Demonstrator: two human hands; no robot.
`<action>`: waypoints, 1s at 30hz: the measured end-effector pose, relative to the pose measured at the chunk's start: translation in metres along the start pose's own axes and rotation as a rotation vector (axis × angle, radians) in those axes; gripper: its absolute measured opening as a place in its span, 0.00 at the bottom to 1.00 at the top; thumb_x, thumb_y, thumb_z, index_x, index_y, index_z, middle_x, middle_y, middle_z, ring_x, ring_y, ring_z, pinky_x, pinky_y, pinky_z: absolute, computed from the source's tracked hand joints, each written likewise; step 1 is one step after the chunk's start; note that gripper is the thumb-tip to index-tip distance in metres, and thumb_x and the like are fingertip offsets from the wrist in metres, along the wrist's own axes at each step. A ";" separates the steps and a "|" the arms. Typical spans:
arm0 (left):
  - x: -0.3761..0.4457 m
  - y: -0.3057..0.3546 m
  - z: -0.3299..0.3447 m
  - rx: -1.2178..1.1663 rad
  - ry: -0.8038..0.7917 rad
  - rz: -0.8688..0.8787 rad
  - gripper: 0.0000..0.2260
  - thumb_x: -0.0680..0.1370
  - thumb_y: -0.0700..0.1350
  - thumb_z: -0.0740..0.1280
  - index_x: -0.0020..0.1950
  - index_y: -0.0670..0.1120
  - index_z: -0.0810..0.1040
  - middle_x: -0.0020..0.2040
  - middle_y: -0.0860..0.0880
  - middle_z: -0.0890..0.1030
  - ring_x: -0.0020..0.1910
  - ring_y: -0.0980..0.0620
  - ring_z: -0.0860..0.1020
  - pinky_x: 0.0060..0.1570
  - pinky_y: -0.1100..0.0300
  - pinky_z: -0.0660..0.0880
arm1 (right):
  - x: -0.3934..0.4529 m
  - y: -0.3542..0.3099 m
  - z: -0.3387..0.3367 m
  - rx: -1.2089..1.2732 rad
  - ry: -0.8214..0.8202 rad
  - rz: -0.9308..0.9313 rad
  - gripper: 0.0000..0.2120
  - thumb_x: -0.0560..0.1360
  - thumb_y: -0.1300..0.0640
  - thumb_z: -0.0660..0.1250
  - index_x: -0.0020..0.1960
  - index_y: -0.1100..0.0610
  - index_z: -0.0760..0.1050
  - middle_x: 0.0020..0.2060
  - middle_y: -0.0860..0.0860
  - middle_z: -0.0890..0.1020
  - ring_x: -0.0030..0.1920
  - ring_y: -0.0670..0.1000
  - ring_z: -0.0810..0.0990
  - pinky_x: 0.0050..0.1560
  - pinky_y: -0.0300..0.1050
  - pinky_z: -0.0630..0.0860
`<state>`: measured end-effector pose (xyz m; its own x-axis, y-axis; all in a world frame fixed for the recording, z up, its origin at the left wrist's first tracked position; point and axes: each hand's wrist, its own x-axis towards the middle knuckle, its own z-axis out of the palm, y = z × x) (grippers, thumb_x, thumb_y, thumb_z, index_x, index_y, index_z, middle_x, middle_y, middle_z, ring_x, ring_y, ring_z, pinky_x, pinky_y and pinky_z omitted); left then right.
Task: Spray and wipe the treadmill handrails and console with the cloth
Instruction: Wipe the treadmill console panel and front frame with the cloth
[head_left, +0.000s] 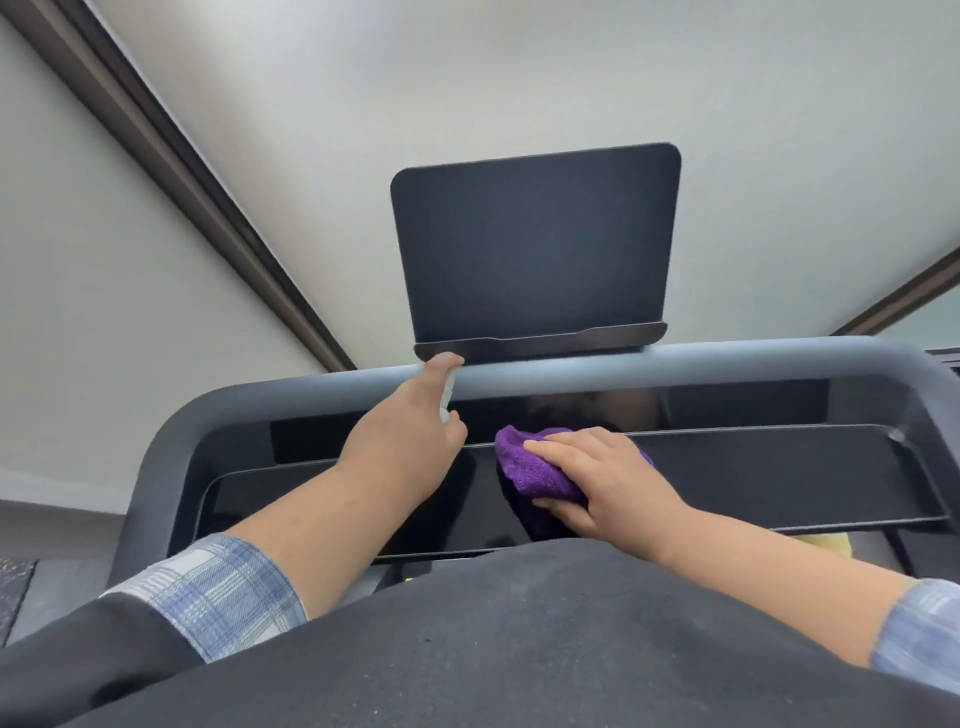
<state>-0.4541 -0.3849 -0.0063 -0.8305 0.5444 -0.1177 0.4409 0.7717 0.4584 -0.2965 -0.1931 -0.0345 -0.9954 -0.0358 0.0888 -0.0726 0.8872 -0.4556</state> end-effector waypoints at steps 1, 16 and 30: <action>0.005 0.013 0.005 -0.026 -0.009 0.051 0.27 0.80 0.48 0.63 0.75 0.64 0.56 0.62 0.55 0.78 0.53 0.51 0.80 0.46 0.58 0.73 | -0.007 0.004 -0.005 0.002 0.032 -0.010 0.27 0.75 0.40 0.64 0.67 0.55 0.78 0.59 0.52 0.83 0.55 0.58 0.82 0.56 0.56 0.78; 0.067 0.217 0.102 0.138 -0.269 0.371 0.24 0.77 0.45 0.61 0.70 0.61 0.59 0.44 0.51 0.73 0.42 0.45 0.75 0.41 0.53 0.73 | -0.122 0.102 -0.062 0.059 0.206 0.180 0.27 0.72 0.48 0.74 0.66 0.60 0.78 0.59 0.57 0.83 0.56 0.62 0.82 0.54 0.62 0.78; 0.023 0.195 0.096 -0.024 -0.075 0.181 0.27 0.79 0.49 0.64 0.72 0.66 0.57 0.60 0.55 0.80 0.42 0.54 0.72 0.45 0.59 0.67 | -0.101 0.146 -0.095 0.334 0.552 0.395 0.26 0.79 0.45 0.61 0.74 0.54 0.69 0.70 0.47 0.72 0.70 0.50 0.67 0.73 0.47 0.60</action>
<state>-0.3547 -0.1896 -0.0044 -0.7106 0.6970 -0.0960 0.5716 0.6514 0.4989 -0.2002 -0.0161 -0.0266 -0.7815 0.5698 0.2542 0.1807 0.5967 -0.7819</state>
